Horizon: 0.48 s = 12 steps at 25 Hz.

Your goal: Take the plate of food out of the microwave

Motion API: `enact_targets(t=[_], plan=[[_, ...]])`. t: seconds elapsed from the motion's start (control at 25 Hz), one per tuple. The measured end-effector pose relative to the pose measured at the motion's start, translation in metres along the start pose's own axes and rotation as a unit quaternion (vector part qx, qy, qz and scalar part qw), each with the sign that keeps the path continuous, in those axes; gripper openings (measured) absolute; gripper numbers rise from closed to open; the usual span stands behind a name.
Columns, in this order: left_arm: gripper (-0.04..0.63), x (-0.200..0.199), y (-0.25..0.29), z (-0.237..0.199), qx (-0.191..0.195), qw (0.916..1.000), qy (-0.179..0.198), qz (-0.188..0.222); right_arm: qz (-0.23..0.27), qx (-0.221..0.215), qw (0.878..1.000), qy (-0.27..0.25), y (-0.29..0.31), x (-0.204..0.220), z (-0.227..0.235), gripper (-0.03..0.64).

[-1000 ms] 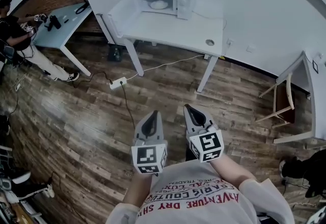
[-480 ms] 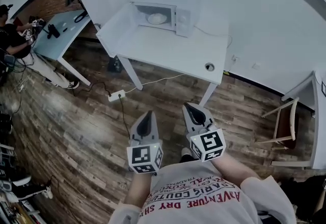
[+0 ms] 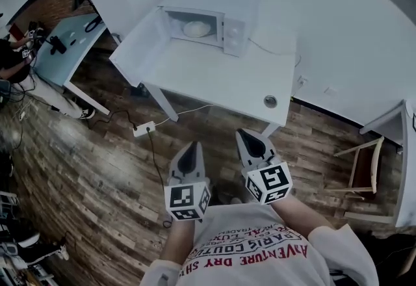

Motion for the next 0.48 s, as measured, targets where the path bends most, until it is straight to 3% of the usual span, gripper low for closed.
enact_targets(t=[0.24, 0.48], plan=[[0.006, -0.045, 0.064, -0.057, 0.034, 0.9982, 0.049, -0.002, 0.004, 0.034, 0.999, 0.014, 0.082, -0.030, 0.008, 0.012], [0.006, -0.094, 0.115, -0.143, 0.062, 0.9962, 0.062, -0.002, 0.015, 0.062, 0.998, 0.030, 0.169, -0.067, -0.008, 0.012]])
Point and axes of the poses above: the fingertips, and each gripper's own axes: y forward along the fingers, z to its right, x out of its underside, the point moved 8 cm from there along -y, backward along the fingers, and after that the axes turned 13 degrees about -z, right-handed, at the moved point
